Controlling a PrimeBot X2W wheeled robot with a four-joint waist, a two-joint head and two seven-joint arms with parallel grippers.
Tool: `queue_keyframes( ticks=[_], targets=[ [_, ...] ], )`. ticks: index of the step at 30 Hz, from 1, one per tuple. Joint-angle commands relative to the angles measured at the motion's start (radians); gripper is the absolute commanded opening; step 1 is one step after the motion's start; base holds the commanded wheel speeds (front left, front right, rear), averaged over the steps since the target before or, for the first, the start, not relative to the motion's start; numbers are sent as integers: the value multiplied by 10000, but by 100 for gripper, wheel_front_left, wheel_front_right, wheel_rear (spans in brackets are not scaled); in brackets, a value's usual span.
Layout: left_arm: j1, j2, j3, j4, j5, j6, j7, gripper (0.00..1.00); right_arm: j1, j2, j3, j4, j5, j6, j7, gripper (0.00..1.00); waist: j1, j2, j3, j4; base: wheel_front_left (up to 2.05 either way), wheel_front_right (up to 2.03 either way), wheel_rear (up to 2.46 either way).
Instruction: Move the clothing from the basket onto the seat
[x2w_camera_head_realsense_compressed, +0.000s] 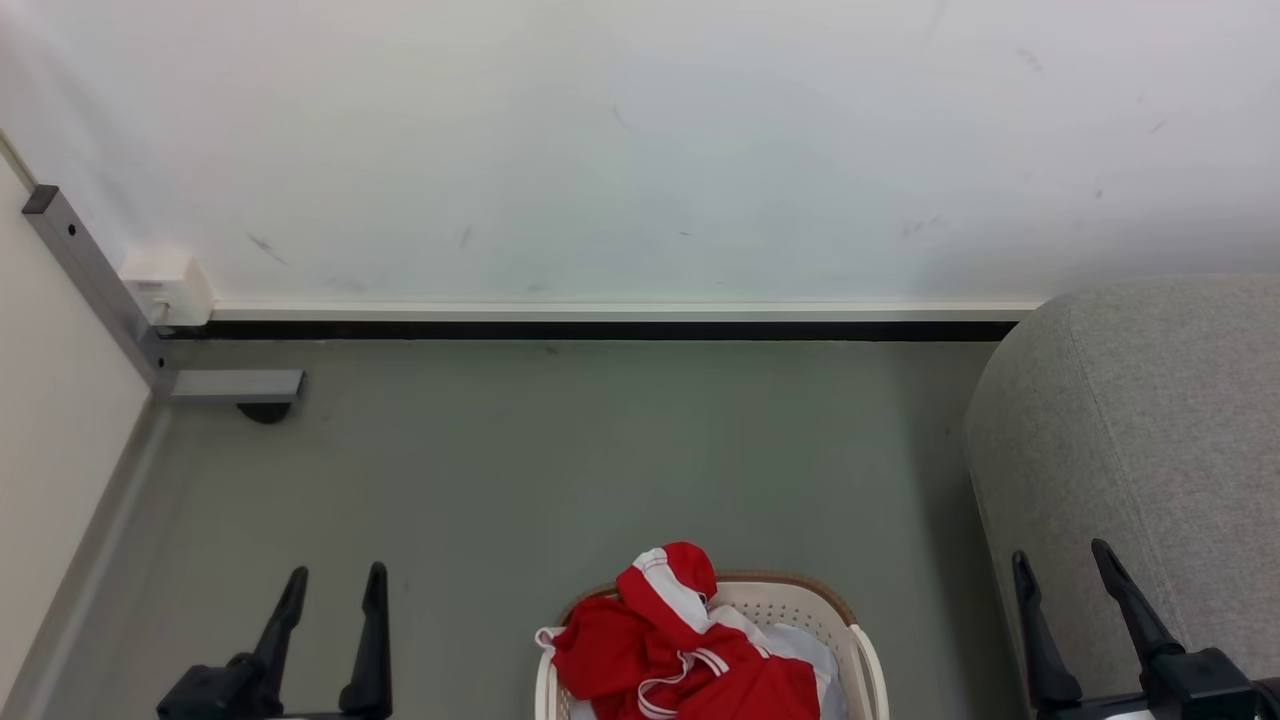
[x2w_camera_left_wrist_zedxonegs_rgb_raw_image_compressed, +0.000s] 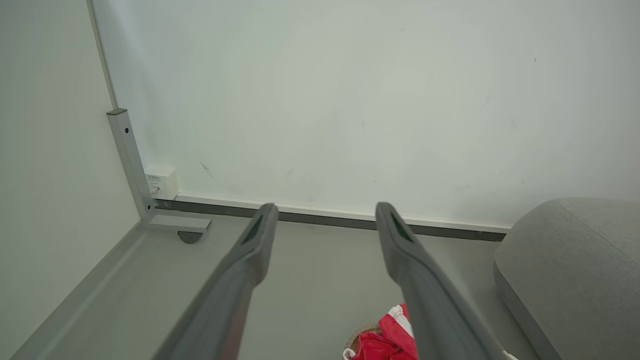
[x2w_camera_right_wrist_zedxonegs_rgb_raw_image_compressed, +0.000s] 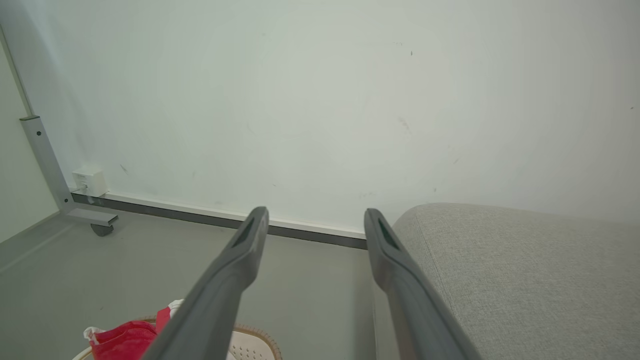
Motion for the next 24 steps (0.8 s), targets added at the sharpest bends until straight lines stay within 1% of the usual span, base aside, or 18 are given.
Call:
queue_keyframes(
  ticks=[1, 8, 19, 24],
  targets=[
    [133, 73, 20, 45, 104, -11, -20, 100, 64, -78, -10, 50, -35, -21, -30, 100, 0, 0, 6, 5, 0, 0, 0],
    [90, 71, 7, 159, -59, -20, -17, 100, 48, -74, -136, 108, 187, -21, -19, 100, 0, 0, 20, 17, 0, 0, 0],
    [103, 70, -80, 244, -191, -12, -17, 100, -15, -73, -167, 89, 219, -21, -19, 100, 0, 0, 64, -24, 0, 0, 0],
    [-161, 72, -174, 218, -114, -13, -17, 100, -160, -73, -109, 1, 251, -21, -19, 100, 0, 0, 298, -138, 0, 0, 0]
  ],
)
